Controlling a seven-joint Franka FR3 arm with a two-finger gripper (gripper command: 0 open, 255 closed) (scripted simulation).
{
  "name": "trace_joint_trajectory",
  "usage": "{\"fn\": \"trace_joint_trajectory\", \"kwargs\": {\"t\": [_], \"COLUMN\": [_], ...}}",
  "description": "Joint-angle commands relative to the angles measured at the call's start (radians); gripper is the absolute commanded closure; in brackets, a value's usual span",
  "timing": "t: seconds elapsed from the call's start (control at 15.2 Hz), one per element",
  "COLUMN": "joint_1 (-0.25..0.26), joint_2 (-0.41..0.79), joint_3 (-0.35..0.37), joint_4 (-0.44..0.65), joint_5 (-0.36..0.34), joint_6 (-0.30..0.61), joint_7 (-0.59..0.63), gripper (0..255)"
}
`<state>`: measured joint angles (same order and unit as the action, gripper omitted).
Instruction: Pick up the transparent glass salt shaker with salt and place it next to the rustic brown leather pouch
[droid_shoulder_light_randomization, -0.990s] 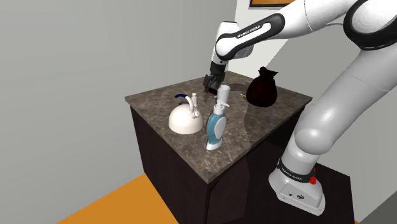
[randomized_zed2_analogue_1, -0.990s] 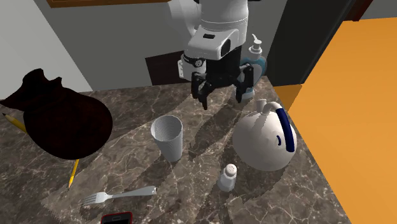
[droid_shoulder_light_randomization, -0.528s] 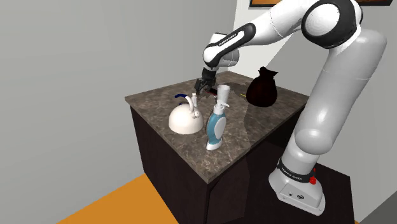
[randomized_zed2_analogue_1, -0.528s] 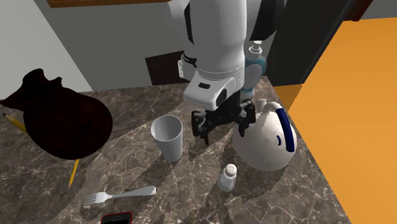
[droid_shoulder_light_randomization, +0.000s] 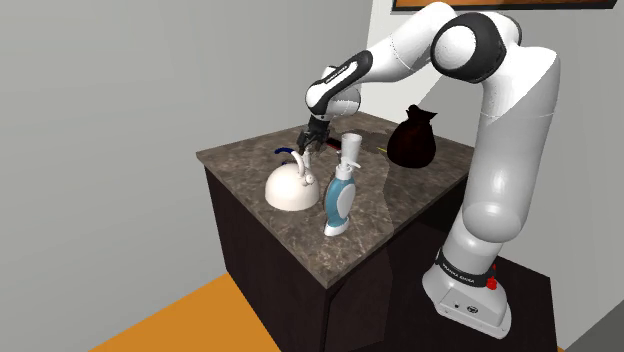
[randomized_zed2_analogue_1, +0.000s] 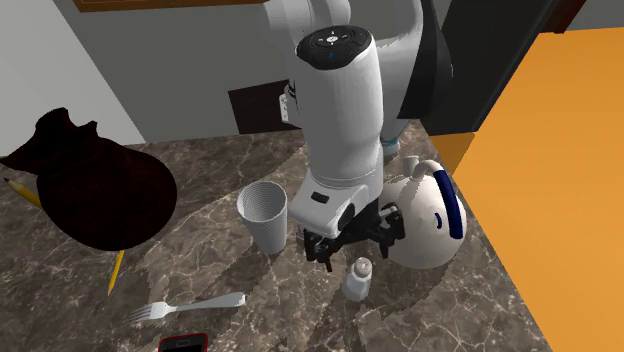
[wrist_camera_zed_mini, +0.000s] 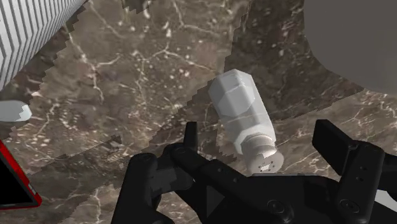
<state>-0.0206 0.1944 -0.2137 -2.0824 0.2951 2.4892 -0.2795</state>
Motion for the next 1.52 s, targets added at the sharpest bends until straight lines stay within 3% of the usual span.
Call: {"fn": "trace_joint_trajectory", "kwargs": {"t": [0.0, 0.66, 0.73, 1.45], "joint_1": [-0.001, -0.003, -0.003, 0.0], "joint_2": [0.022, 0.051, 0.051, 0.035], "joint_3": [0.005, 0.012, 0.012, 0.007], "joint_4": [0.002, 0.006, 0.006, 0.013], "joint_5": [0.013, 0.029, 0.029, 0.016], "joint_6": [0.02, 0.044, 0.044, 0.022], "joint_7": [-0.009, -0.019, -0.019, -0.008], "gripper": [0, 0, 255, 255]}}
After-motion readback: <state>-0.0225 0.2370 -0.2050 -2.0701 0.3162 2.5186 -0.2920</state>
